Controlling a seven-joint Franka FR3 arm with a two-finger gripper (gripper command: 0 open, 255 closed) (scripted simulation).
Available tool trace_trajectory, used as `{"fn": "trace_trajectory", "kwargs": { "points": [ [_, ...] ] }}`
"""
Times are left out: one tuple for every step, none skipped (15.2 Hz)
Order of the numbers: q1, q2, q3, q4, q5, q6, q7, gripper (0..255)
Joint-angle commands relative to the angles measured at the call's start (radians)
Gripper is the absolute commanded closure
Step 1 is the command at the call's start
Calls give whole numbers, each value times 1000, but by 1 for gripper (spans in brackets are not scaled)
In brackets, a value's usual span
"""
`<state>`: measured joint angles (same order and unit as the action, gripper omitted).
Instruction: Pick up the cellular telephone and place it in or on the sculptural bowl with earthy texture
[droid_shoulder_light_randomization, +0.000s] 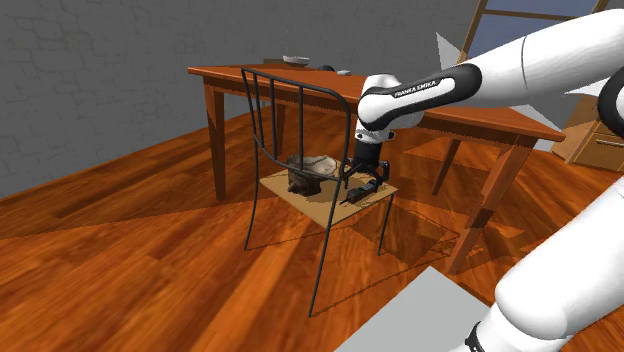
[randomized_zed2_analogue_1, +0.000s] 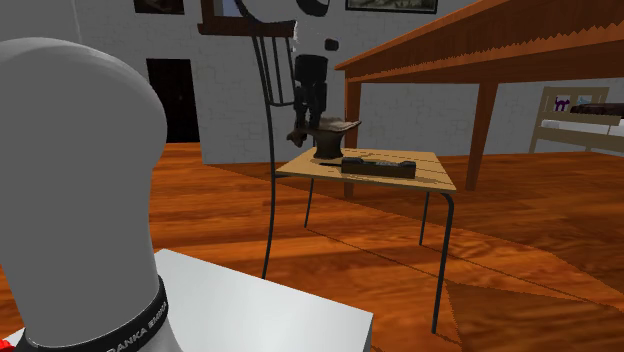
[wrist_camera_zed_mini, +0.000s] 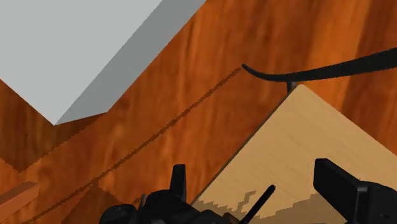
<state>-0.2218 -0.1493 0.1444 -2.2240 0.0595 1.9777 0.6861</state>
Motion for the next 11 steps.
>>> {"fn": "trace_trajectory", "kwargs": {
  "points": [
    [-19, 61, -7, 36, -9, 50, 77, 0],
    [-28, 89, -13, 52, -14, 67, 112, 0],
    [-36, 116, -19, 69, -18, 83, 146, 0],
    [-44, 142, -26, 86, -22, 99, 180, 0],
    [-52, 168, -33, 102, -26, 114, 213, 0],
    [-60, 193, -42, 118, -29, 128, 245, 0],
    [-67, 217, -50, 134, -32, 143, 277, 0],
    [-74, 241, -60, 150, -35, 157, 309, 0],
    [-81, 263, -69, 165, -37, 170, 340, 0],
    [-88, 285, -80, 180, -39, 183, 370, 0],
    [-95, 306, -90, 194, -40, 196, 400, 0]
  ]
}}
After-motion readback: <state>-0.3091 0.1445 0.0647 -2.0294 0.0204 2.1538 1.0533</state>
